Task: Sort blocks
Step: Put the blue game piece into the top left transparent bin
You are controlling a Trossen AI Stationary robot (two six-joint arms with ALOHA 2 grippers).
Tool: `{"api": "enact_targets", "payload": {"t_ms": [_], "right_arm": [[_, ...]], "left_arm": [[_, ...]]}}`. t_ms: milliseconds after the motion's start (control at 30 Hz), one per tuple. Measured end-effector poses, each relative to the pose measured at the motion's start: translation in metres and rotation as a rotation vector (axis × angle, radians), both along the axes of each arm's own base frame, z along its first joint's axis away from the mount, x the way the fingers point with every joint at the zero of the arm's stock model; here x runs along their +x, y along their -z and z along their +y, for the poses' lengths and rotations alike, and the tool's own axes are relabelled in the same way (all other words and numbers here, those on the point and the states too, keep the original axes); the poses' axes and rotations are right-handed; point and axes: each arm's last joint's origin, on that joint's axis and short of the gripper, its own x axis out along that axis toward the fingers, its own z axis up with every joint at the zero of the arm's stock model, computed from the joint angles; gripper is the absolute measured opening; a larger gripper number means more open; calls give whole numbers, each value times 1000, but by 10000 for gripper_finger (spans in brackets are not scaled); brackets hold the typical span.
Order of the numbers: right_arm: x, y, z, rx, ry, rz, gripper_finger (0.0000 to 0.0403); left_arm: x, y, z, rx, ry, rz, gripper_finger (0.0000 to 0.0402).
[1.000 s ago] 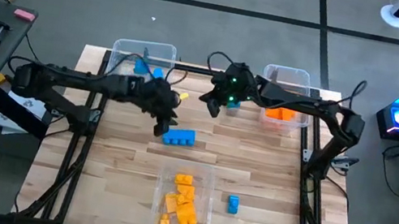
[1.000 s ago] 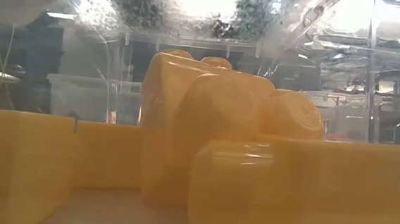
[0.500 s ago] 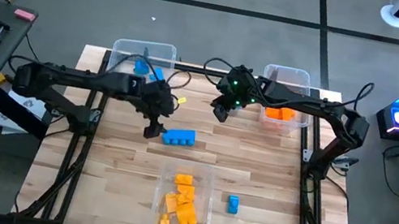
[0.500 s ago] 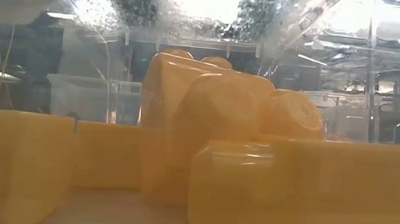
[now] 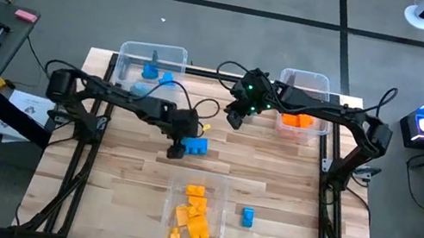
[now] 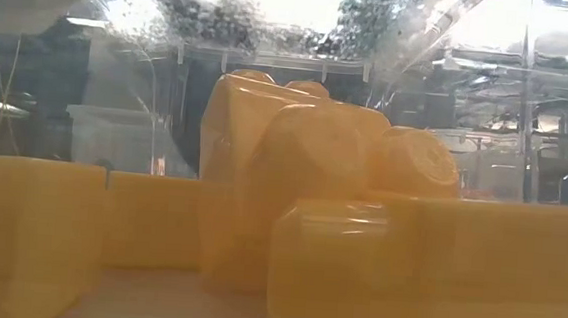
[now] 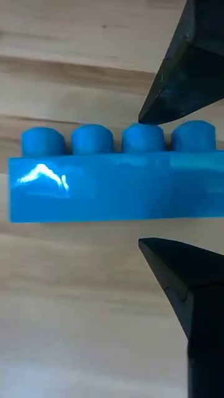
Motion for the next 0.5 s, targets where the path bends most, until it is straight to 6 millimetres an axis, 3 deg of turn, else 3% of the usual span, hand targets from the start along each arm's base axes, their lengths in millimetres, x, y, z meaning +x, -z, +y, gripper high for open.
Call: {"api": "enact_targets", "payload": {"t_ms": [333, 500], "right_arm": [[0, 0, 0, -24, -25, 4, 79], [0, 0, 0, -30, -32, 4, 79]], "left_arm": [[3, 32, -1, -33, -51, 141, 301], [4, 38, -2, -28, -33, 164, 299]]}}
